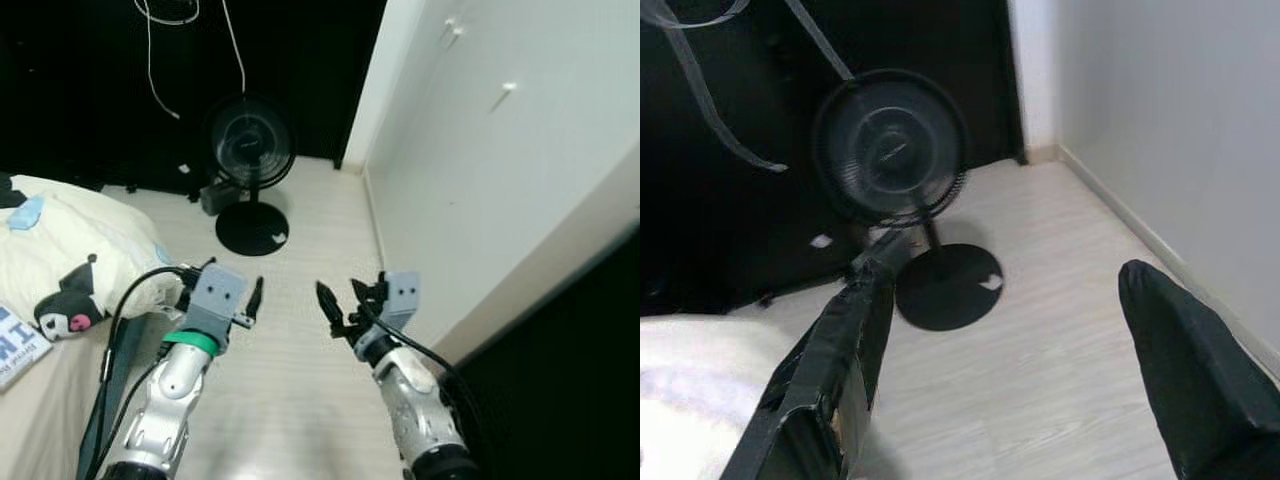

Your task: Clean up the room

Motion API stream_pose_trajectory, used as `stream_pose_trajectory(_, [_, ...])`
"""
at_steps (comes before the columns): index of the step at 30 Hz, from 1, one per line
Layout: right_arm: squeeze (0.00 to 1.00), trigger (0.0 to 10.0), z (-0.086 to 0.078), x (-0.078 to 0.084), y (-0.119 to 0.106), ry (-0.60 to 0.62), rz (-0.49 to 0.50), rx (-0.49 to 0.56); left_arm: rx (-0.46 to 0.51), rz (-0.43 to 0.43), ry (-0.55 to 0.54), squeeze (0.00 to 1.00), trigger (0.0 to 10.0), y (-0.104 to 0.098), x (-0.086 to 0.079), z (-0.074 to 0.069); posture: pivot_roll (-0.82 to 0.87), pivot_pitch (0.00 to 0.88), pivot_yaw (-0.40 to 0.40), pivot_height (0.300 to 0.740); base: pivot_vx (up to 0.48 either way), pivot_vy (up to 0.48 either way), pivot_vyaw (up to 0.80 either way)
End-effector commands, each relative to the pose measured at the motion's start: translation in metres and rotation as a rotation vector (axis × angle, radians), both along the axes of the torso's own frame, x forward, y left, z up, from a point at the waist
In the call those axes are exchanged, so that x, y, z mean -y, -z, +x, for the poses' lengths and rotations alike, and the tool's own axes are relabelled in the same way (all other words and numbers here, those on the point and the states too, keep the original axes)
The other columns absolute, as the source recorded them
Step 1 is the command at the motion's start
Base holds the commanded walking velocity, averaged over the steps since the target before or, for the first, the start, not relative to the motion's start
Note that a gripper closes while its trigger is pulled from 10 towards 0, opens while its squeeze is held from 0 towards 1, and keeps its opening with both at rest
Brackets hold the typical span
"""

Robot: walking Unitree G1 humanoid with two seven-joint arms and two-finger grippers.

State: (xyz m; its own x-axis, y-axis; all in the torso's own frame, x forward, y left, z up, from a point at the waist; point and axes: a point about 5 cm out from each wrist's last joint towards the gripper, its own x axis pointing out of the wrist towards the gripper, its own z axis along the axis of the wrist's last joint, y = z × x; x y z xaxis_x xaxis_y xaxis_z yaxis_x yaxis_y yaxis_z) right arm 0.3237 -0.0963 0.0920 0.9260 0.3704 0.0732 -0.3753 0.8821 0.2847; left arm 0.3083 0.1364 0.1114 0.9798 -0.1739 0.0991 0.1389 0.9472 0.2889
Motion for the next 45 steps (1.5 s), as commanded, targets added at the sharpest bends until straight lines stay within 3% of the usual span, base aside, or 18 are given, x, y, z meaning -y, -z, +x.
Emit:
stream_pose_trajectory(1, [0.0, 10.0, 0.0, 0.007, 0.001, 0.015, 0.001, -0.012, 0.0, 0.004, 0.018, 0.0, 10.0, 0.001, 0.006, -0.002, 0.05, 0.064, -0.045, 0.74, 0.461, 0.0, 0.0])
stream_pose_trajectory(18, [0.0, 10.0, -0.002, 0.012, 0.005, 0.037, -0.032, -0.017, -0.005, 0.023, 0.017, 0.0, 10.0, 0.004, 0.004, -0.005, 0.05, 0.066, -0.041, 0.74, 0.461, 0.0, 0.0])
stream_pose_trajectory(21, [0.0, 10.0, -0.004, 0.013, 0.009, 0.029, -0.036, -0.033, 0.008, 0.096, 0.045, 0.0, 10.0, 0.009, 0.003, -0.017, 0.05, 0.067, -0.038, 0.74, 0.425, 0.0, 0.0])
stream_pose_trajectory(28, [0.0, 10.0, -0.007, 0.013, 0.014, 0.017, -0.059, -0.047, -0.012, 0.116, 0.059, 0.0, 10.0, 0.018, -0.001, -0.031, 0.05, 0.068, -0.038, 0.74, 0.247, 0.0, 0.0])
stream_pose_trajectory(30, [0.0, 10.0, -0.009, 0.013, 0.019, 0.009, -0.081, -0.059, -0.158, 0.048, 0.041, 0.0, 10.0, 0.045, -0.011, -0.045, 0.06, 0.067, -0.036, 0.74, 0.0, 0.0, 0.28])
stream_pose_trajectory(31, [0.0, 10.0, -0.009, 0.013, 0.019, 0.009, -0.081, -0.059, -0.158, 0.048, 0.041, 0.0, 10.0, 0.045, -0.011, -0.045, 0.06, 0.067, -0.036, 0.74, 0.0, 0.0, 0.56])
stream_pose_trajectory(33, [0.0, 10.0, -0.011, 0.014, 0.023, 0.006, -0.118, -0.066, -0.318, -0.042, -0.004, 0.0, 10.0, 0.074, -0.022, -0.061, 0.06, 0.067, -0.036, 0.74, 0.0, 0.0, 0.77])
stream_pose_trajectory(35, [0.0, 10.0, -0.012, 0.014, 0.025, 0.007, -0.132, -0.069, -0.363, -0.083, -0.024, 0.0, 10.0, 0.081, -0.026, -0.066, 0.06, 0.067, -0.036, 0.74, 0.0, 0.0, 0.8])
stream_pose_trajectory(38, [0.0, 10.0, -0.015, 0.015, 0.029, 0.006, -0.153, -0.073, -0.378, -0.109, -0.047, 0.0, 10.0, 0.082, -0.027, -0.07, 0.06, 0.067, -0.036, 0.74, 0.0, 0.0, 0.8])
stream_pose_trajectory(45, [0.0, 10.0, -0.014, 0.012, 0.029, 0.0, -0.155, -0.073, -0.357, -0.122, -0.052, 0.0, 10.0, 0.073, -0.021, -0.064, 0.06, 0.063, -0.033, 0.74, 0.0, 0.0, 0.8])
